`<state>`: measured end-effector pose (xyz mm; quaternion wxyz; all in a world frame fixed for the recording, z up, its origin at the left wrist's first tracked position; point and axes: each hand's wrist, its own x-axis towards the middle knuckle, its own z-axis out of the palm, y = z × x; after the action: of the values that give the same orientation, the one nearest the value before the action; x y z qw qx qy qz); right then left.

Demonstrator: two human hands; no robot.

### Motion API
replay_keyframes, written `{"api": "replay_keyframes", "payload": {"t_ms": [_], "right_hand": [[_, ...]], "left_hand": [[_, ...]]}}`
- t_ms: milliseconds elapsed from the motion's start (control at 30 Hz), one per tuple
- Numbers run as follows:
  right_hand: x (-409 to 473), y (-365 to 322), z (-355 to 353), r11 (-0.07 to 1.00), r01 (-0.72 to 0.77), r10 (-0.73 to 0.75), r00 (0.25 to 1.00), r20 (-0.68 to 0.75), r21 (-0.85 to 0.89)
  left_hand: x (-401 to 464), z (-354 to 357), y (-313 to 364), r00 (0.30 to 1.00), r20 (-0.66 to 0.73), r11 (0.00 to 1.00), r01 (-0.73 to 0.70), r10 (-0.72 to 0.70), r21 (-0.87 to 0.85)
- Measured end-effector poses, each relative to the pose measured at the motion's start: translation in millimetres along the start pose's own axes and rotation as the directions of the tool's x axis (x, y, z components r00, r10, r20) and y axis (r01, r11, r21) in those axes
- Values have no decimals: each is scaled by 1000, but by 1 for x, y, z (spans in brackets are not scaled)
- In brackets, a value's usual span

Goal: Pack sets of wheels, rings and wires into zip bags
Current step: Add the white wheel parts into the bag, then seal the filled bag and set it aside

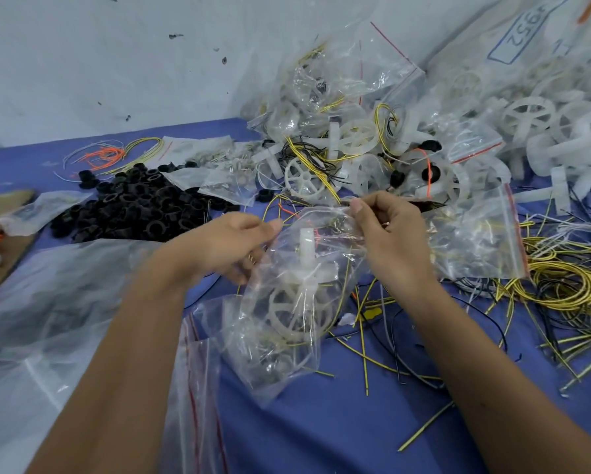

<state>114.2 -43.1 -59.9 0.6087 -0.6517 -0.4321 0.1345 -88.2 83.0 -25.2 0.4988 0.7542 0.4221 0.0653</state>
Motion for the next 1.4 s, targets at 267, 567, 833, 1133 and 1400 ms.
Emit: {"api": "replay_keyframes", "payload": {"t_ms": [267,567,833,1133,1400], "right_hand": [[0,-4,-1,998,-22,22,1000,-8,56],[3,-1,-2,1000,-2,4,995,-95,22],[4,3,-3,1000,14,-14,996,-87,-6],[2,8,-2,987,-161,162,983,86,-19],[3,2,-10,922,-233,237,971,26,309]], "left_hand": [[9,42,10,968,-35,968,-249,248,-41],[0,33,16,923,42,905,-364,382,-220],[-5,34,15,913,309,860,-83,268,-503],[0,9,3,952,1,822,-263,305,-505],[-4,-1,0,924,-120,831,-380,364,-406]]}}
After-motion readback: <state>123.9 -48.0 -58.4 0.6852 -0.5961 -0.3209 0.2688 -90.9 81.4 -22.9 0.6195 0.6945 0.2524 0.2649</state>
